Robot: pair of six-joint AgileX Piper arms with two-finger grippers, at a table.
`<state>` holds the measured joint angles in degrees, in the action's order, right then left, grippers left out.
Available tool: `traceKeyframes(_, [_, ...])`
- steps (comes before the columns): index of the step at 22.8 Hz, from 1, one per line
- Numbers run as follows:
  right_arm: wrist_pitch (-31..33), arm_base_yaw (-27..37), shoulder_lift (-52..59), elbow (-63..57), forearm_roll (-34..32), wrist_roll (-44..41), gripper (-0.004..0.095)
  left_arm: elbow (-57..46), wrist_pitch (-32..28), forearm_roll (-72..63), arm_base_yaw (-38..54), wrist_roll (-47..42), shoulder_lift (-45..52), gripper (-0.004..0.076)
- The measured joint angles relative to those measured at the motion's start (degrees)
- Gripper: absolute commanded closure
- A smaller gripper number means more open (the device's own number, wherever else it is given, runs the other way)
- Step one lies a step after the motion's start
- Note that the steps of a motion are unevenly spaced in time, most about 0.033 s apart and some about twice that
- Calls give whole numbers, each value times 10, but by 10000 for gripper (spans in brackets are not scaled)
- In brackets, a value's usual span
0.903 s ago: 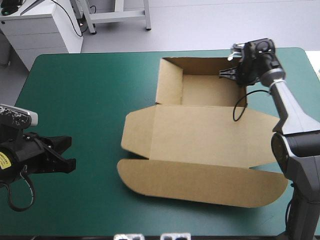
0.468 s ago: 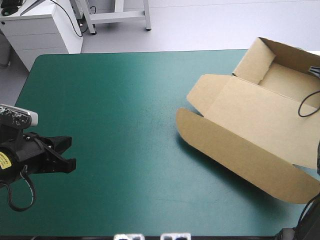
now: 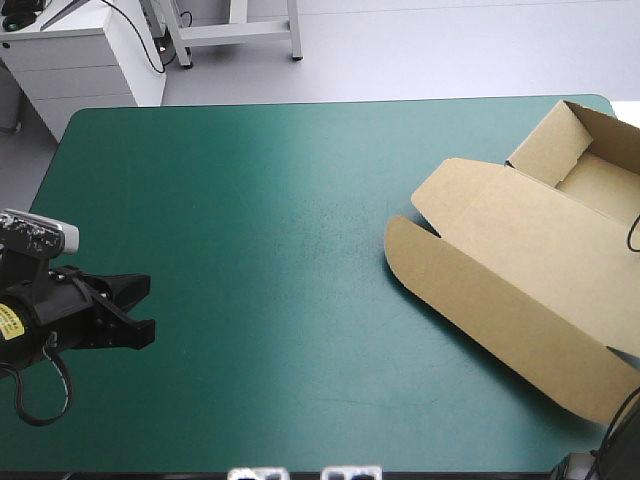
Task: Fold the box
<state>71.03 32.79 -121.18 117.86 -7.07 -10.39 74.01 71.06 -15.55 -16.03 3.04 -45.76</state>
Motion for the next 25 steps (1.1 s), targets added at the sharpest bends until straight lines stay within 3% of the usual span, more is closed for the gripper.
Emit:
traceKeyframes(2, [1,0,-8,0,6,4,489,0,0,-9,0,0,0,732])
traceKeyframes(4, [0,0,-13,0,9,5,463,0,0,-17,0,0,0,732])
traceKeyframes(9, [0,0,-9,0,10,23,462,0,0,-21,0,0,0,732])
traceKeyframes(16, [3,0,132,0,41,47,467,0,0,-20,0,5,0,732])
traceKeyframes(17, [4,0,156,0,67,46,486,0,0,-20,0,9,0,732])
traceKeyframes(21, [4,-7,247,-10,215,74,719,0,0,-19,0,28,0,732])
traceKeyframes(23, [4,-22,291,-24,249,96,863,0,0,-17,0,37,0,732])
traceKeyframes(25, [4,-53,345,-47,262,125,925,-1,0,-11,0,53,0,732])
